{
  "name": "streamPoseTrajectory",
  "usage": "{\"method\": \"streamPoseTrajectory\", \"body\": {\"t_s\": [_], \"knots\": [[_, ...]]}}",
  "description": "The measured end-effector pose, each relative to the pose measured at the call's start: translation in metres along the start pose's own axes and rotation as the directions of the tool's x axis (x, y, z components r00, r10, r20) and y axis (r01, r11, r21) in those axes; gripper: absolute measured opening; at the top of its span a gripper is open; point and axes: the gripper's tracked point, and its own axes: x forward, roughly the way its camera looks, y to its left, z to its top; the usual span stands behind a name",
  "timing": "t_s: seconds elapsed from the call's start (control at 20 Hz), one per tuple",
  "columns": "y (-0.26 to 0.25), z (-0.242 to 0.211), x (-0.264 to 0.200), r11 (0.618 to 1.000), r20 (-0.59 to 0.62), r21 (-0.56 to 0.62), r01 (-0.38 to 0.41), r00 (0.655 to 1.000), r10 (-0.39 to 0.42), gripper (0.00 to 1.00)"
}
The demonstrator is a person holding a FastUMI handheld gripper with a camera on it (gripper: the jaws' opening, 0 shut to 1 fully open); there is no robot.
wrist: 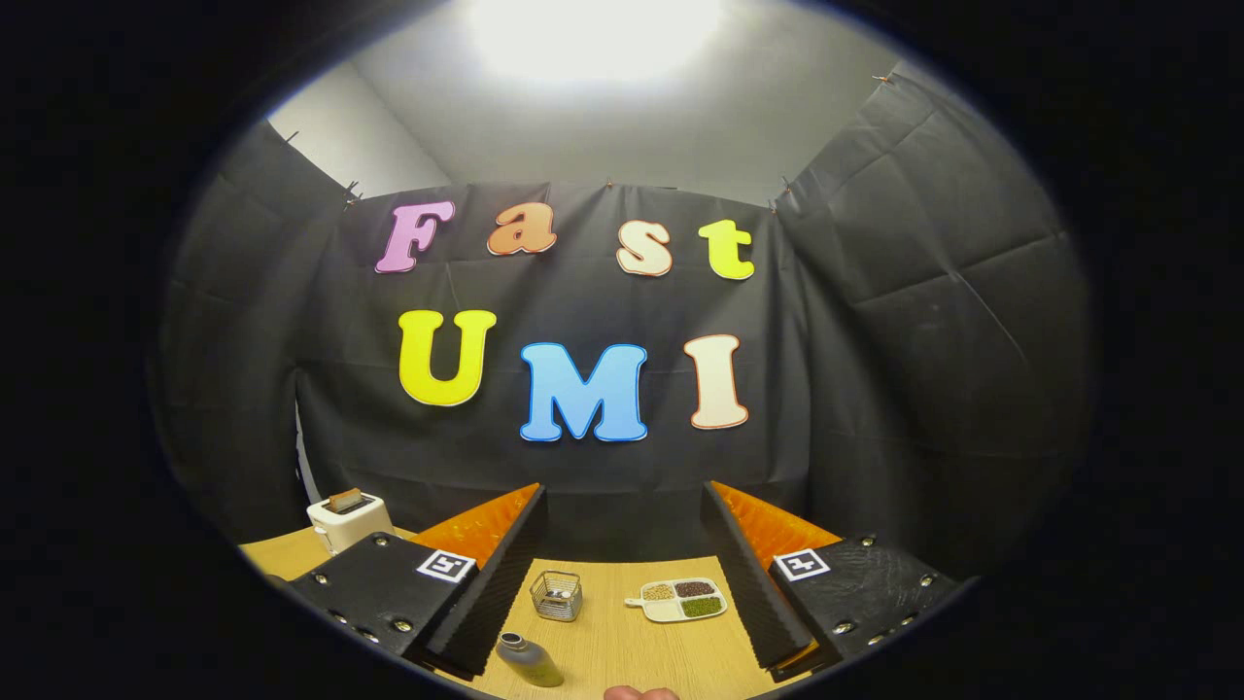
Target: Take the bottle from table, then pour the juice into the cup, finally place the bottle on the coaster
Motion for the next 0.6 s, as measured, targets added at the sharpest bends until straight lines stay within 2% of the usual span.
{"method": "streamPoseTrajectory", "body": {"t_s": [0.2,0.6], "knots": [[0.005,-0.007,0.000,1.000,-0.006,0.002,-0.016,1.000,0.016,0.96],[0.023,-0.059,-0.004,0.998,-0.046,0.006,-0.059,0.997,0.059,0.96]]}}
